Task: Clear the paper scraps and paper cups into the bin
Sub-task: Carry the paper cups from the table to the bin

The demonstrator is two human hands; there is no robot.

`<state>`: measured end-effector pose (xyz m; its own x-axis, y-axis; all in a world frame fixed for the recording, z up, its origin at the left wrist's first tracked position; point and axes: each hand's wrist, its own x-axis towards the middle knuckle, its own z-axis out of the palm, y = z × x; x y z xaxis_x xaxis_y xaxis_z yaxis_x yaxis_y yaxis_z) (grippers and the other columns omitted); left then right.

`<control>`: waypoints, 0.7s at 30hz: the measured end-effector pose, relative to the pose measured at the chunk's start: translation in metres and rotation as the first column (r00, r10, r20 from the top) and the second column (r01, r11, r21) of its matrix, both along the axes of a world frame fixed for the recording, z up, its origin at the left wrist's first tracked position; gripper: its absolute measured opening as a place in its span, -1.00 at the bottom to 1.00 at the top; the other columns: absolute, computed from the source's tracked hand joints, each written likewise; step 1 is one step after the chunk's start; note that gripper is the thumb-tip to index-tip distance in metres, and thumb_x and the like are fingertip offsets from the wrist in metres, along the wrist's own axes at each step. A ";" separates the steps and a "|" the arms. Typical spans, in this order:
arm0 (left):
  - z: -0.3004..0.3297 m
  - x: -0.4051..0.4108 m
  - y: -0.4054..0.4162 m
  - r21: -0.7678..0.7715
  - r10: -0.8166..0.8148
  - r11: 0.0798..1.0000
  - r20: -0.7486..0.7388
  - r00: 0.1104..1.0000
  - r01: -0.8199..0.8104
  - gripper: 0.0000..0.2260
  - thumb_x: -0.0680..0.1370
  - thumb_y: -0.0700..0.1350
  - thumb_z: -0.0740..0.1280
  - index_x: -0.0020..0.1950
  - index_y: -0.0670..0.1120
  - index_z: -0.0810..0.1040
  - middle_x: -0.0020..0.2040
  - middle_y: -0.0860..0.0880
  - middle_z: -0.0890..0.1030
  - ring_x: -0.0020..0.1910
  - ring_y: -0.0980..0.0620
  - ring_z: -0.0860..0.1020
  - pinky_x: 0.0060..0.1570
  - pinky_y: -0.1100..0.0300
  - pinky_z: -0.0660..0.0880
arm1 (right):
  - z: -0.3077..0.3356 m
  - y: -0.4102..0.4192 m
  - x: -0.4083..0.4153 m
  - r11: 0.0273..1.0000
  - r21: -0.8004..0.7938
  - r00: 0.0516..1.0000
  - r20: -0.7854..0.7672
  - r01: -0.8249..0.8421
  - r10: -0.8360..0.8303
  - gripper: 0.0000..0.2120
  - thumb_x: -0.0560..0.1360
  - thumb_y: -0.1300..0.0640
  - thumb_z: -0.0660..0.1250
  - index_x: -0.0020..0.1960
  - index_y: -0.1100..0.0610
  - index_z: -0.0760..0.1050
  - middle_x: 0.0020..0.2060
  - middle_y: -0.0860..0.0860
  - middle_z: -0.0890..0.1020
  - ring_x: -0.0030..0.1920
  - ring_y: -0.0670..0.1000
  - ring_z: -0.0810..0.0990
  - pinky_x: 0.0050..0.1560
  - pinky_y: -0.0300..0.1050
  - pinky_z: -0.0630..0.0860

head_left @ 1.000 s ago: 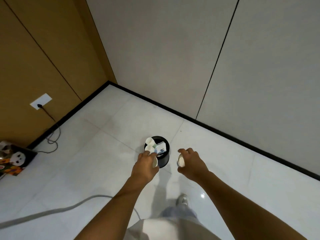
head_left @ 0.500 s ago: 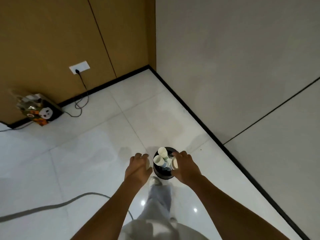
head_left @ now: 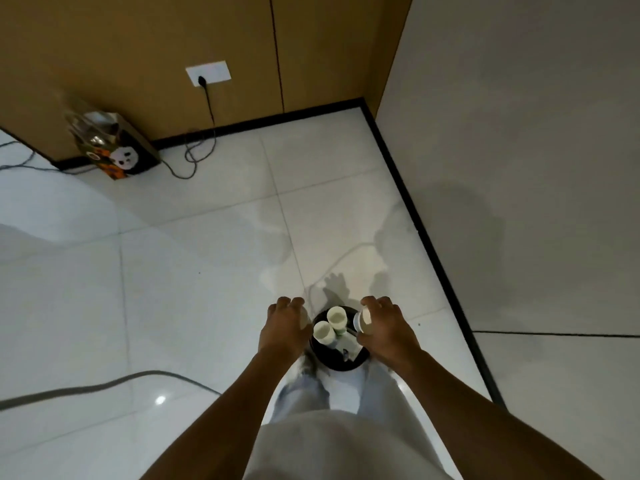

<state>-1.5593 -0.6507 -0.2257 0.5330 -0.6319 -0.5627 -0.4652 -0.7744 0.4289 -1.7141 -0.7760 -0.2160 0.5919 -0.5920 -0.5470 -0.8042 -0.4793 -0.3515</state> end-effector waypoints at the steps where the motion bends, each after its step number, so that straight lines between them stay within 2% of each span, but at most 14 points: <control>1: -0.007 0.001 -0.004 0.008 0.036 0.999 -0.012 0.999 -0.036 -0.53 0.53 -0.05 0.32 0.42 -0.04 0.31 0.35 -0.05 0.35 0.34 -0.06 0.29 0.17 0.03 0.46 | -0.007 -0.009 0.005 0.999 0.018 1.000 -0.001 -0.028 0.028 -0.39 0.45 0.01 0.40 0.42 0.07 0.25 0.29 0.09 0.37 0.26 0.11 0.37 0.15 -0.03 0.49; 5: -0.045 -0.004 -0.020 0.029 0.201 0.979 -0.046 0.978 -0.200 -0.53 0.53 -0.02 0.33 0.42 -0.03 0.33 0.35 -0.04 0.36 0.33 -0.04 0.31 0.17 0.09 0.44 | -0.045 -0.045 0.024 0.985 0.092 0.988 -0.034 -0.145 0.149 -0.40 0.45 0.01 0.41 0.41 0.06 0.25 0.31 0.06 0.35 0.27 0.09 0.37 0.20 -0.07 0.45; 8: -0.081 -0.010 -0.031 0.056 0.310 0.950 -0.052 0.949 -0.308 -0.53 0.52 -0.02 0.33 0.41 -0.03 0.34 0.35 -0.05 0.37 0.32 -0.05 0.31 0.16 0.09 0.44 | -0.078 -0.066 0.033 0.958 0.097 0.960 -0.039 -0.271 0.276 -0.45 0.44 0.07 0.40 0.37 0.10 0.29 0.26 0.07 0.39 0.21 0.11 0.40 0.09 -0.09 0.44; 10: -0.108 -0.016 -0.038 0.064 0.357 0.933 -0.053 0.933 -0.353 -0.52 0.52 -0.01 0.34 0.41 -0.03 0.35 0.35 -0.05 0.36 0.32 -0.05 0.31 0.16 0.08 0.44 | -0.107 -0.077 0.038 0.925 0.033 0.926 0.009 -0.378 0.378 -0.48 0.36 0.15 0.46 0.27 0.20 0.41 0.17 0.13 0.48 0.11 0.16 0.48 -0.02 -0.07 0.49; 12: -0.138 -0.020 -0.044 0.064 0.403 0.914 -0.049 0.914 -0.400 -0.53 0.51 0.00 0.35 0.40 -0.02 0.35 0.35 -0.03 0.35 0.32 -0.04 0.30 0.12 0.10 0.43 | -0.140 -0.085 0.043 0.923 0.044 0.923 -0.014 -0.383 0.384 -0.47 0.36 0.13 0.48 0.28 0.18 0.40 0.16 0.13 0.48 0.11 0.16 0.50 -0.01 -0.07 0.50; 15: -0.192 -0.025 -0.048 0.049 0.467 0.884 -0.039 0.883 -0.466 -0.52 0.50 0.00 0.37 0.39 -0.03 0.36 0.34 -0.04 0.35 0.31 -0.05 0.30 0.07 0.13 0.40 | -0.199 -0.089 0.051 0.923 0.153 0.926 -0.081 -0.353 0.368 -0.48 0.44 0.07 0.38 0.34 0.06 0.28 0.23 0.07 0.38 0.21 0.14 0.41 0.11 0.01 0.48; 19: -0.265 -0.032 -0.051 0.077 0.499 0.865 -0.055 0.865 -0.495 -0.52 0.50 -0.03 0.38 0.39 -0.03 0.36 0.34 -0.05 0.35 0.31 -0.06 0.30 0.10 0.10 0.40 | -0.277 -0.085 0.060 0.899 0.181 0.907 -0.068 -0.399 0.416 -0.47 0.44 0.07 0.37 0.35 0.06 0.26 0.24 0.07 0.36 0.23 0.14 0.38 0.11 0.10 0.49; 21: -0.299 -0.035 -0.050 0.091 0.529 0.848 -0.066 0.846 -0.523 -0.52 0.50 -0.03 0.38 0.39 -0.03 0.36 0.34 -0.05 0.35 0.32 -0.05 0.30 0.13 0.10 0.40 | -0.314 -0.080 0.062 0.891 0.194 0.900 -0.069 -0.410 0.430 -0.43 0.45 0.05 0.39 0.38 0.05 0.24 0.27 0.07 0.35 0.26 0.13 0.36 0.13 0.08 0.49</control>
<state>-1.5945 -0.7010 -0.5252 0.7227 -0.2296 -0.6519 0.0557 -0.9208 0.3860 -1.6517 -0.8564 -0.5301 0.6966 -0.1933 -0.6909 -0.5784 -0.7210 -0.3815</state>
